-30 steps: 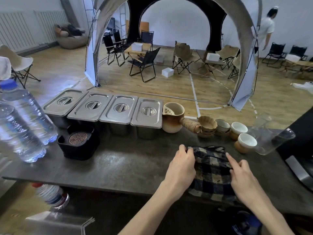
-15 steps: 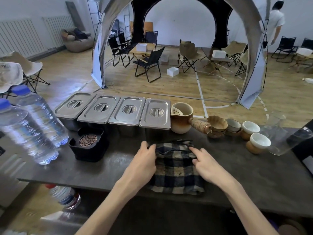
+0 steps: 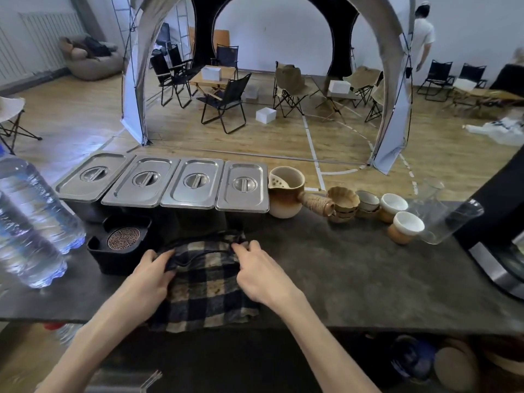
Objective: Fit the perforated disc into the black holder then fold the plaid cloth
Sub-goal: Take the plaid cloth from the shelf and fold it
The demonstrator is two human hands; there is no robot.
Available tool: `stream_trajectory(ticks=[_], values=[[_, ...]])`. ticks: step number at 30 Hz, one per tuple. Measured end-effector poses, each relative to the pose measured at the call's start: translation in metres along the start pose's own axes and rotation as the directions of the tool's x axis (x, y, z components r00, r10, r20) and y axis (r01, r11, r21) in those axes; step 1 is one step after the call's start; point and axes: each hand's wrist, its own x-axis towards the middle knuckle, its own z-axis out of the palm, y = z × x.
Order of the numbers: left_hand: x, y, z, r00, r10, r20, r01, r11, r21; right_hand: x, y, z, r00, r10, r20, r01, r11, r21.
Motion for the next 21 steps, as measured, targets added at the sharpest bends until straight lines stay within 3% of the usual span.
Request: stream_trajectory(ticks=[13,21], values=[[-0.012,0.013,0.019,0.997,0.08,-0.016,-0.079,0.996,0.028,-0.027,0.018,0.002,0.999,-0.013,-0.031,0.011,0.999,-0.048],[-0.041,0.058,0.044,0.988,0.156,0.02,-0.155,0.987,-0.036,-0.053,0.066,-0.014,0.999,0.019,0.034,-0.019,1.0,-0.014]])
